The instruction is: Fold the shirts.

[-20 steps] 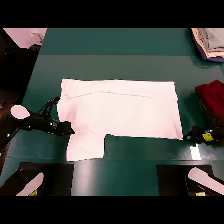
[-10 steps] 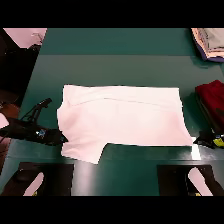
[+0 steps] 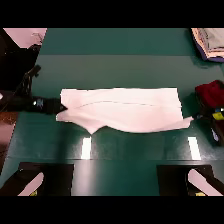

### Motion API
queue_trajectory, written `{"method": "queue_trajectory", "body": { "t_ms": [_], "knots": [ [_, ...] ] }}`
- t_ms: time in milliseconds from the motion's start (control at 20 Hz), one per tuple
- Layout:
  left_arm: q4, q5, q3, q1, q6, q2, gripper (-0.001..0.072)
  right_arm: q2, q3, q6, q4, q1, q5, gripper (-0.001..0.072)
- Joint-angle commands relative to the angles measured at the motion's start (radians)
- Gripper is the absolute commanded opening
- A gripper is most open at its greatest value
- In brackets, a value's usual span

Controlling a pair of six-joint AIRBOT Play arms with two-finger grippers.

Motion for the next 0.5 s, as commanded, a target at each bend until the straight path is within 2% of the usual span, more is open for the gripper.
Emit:
{"method": "queue_trajectory", "body": {
  "t_ms": [0,200,350,450],
  "knots": [
    [0.021,0.188,0.049,0.023,0.008,-0.141,0.0026,-0.15,0.156,0.041,0.041,0.035,-0.054,0.0009],
    [0.017,0.347,0.049,0.073,0.011,-0.233,0.0026,-0.304,0.299,0.057,0.043,0.036,-0.051,0.001],
    [-0.049,0.419,0.05,0.071,0.095,-0.303,0.0027,-0.399,0.375,0.056,0.117,0.036,-0.052,0.001],
    [-0.092,0.473,0.05,0.071,0.114,-0.351,0.0026,-0.45,0.415,0.057,0.148,0.047,-0.06,0.0011]
  ]
}}
